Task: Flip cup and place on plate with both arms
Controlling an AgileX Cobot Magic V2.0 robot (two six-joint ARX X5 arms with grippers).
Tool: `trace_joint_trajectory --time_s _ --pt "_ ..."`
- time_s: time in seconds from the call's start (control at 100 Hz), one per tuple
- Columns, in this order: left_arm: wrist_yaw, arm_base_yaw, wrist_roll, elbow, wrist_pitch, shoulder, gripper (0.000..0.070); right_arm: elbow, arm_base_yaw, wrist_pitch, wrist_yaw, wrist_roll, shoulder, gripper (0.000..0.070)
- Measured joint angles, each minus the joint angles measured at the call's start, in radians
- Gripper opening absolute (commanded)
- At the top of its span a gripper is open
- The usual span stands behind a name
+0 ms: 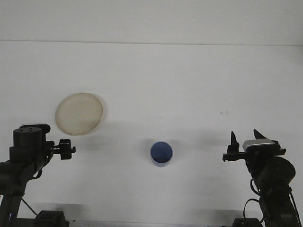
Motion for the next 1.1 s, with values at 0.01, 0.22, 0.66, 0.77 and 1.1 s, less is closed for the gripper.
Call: trace_joint_trajectory --time_s 0.01,0.22,0.66,0.77,1.1 --pt "0.000 0.000 0.000 0.000 -0.002 0.000 0.0499 0.000 0.000 0.000 0.000 0.000 0.000 0.0494" --pt "0.000 -0.013 0.000 0.072 -0.092 0.026 0.0499 0.000 0.000 0.000 0.000 0.000 0.000 0.0493" --pt "0.097 -0.371 -0.117 0.338 -0.137 0.296 0.0499 0.000 0.000 0.000 0.000 0.000 0.000 0.0494" --pt "0.098 -0.492 -0.154 0.381 -0.105 0.393 0.0499 0.000 0.000 0.000 0.000 0.000 0.000 0.0494" --pt "0.105 -0.729 -0.180 0.538 -0.064 0.649 0.0503 0.000 0.000 0.000 0.000 0.000 0.000 0.0493"
